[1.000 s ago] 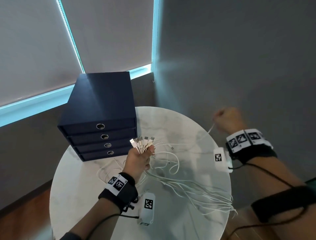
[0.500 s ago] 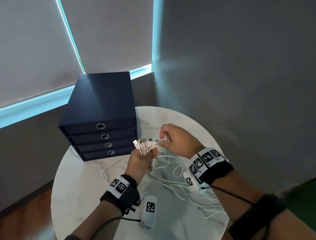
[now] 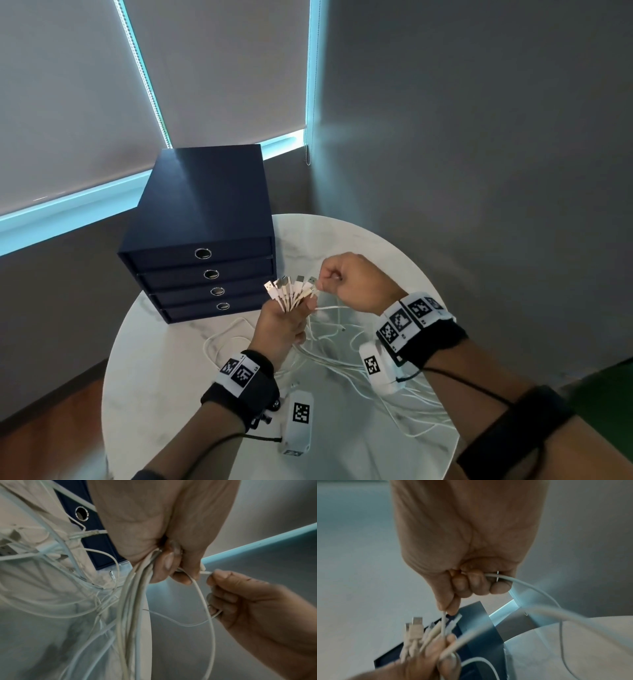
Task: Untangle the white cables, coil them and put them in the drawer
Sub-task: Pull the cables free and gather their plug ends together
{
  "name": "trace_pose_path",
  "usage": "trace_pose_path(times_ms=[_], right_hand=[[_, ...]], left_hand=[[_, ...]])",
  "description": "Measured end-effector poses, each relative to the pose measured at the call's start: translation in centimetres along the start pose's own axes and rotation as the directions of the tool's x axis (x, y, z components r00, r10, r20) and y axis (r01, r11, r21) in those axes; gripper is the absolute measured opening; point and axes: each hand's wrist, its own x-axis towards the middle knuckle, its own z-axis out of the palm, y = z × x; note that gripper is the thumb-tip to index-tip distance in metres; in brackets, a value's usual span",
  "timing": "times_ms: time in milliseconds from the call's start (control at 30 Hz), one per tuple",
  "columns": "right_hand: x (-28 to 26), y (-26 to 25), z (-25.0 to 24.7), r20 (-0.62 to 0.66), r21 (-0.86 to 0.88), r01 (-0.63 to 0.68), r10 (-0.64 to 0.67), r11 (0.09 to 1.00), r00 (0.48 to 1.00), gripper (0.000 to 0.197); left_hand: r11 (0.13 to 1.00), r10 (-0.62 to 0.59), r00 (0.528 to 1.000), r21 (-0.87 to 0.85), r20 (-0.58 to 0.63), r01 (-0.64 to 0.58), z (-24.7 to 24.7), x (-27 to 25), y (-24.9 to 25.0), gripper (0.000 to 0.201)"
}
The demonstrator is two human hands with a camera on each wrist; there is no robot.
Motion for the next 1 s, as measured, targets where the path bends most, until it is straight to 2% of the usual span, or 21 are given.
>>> trace_pose_path(times_ms=[67, 133, 300, 433, 567, 667, 800, 900, 967, 1000], right_hand=[[0.3, -0.7, -1.0, -0.080, 0.038, 0.019, -0.015, 0.999, 0.997, 0.017], [0.4, -1.1, -1.9, -0.120, 0.055, 0.015, -0.008, 0.998, 0.993, 0.019], [-0.4, -0.9, -2.6, -0.082, 0.057, -0.029, 0.034, 0.998, 0.996, 0.026], [-0.6, -0.2, -3.6, -0.155, 0.173, -0.095, 0.123, 0.980, 0.980, 0.026], [-0.6, -0.5, -4.9, -0.206, 0.318, -0.054, 0.125, 0.947, 0.971, 0.016], [-0.8, -1.3, -5.7, -0.240, 0.356, -0.014, 0.106, 0.934, 0.965, 0.016], [-0.5, -0.4, -6.8, -0.302, 0.338, -0.029, 0.138, 0.941, 0.943, 0.018], [-0.2, 1.7, -7.5, -0.336, 0.312, -0.083, 0.192, 0.946, 0.922, 0.019], [0.0, 2.7, -7.4, -0.362, 0.386, -0.094, 0.245, 0.918, 0.900, 0.023], [0.0, 2.9, -7.4, -0.390, 0.454, -0.071, 0.270, 0.888, 0.880, 0.026]], left_hand=[[0.998, 0.034, 0.999, 0.058, 0.029, -0.036, 0.2, 0.2, 0.5, 0.016], [0.993, 0.057, 0.998, 0.099, 0.004, -0.057, 0.5, 0.7, 1.2, 0.019], [0.987, 0.052, 0.998, 0.154, -0.022, -0.048, 0.5, 1.7, 2.0, 0.033], [0.983, -0.020, 0.997, 0.181, -0.078, 0.034, 0.5, 2.0, 1.6, 0.018], [0.976, 0.014, 0.995, 0.220, -0.099, 0.008, 0.6, 2.1, 1.5, 0.012], [0.971, 0.031, 0.994, 0.240, -0.105, -0.005, 0.9, 2.4, 1.7, 0.021], [0.994, -0.010, 0.998, 0.108, -0.057, 0.016, 0.2, 2.7, 1.9, 0.026], [0.994, -0.015, 1.000, 0.112, -0.006, 0.015, -0.7, 2.6, 1.8, 0.050], [0.989, -0.005, 1.000, 0.145, -0.019, 0.007, -1.0, 2.8, 1.6, 0.070], [0.985, 0.001, 1.000, 0.174, -0.027, 0.003, -1.1, 2.9, 1.4, 0.064]])
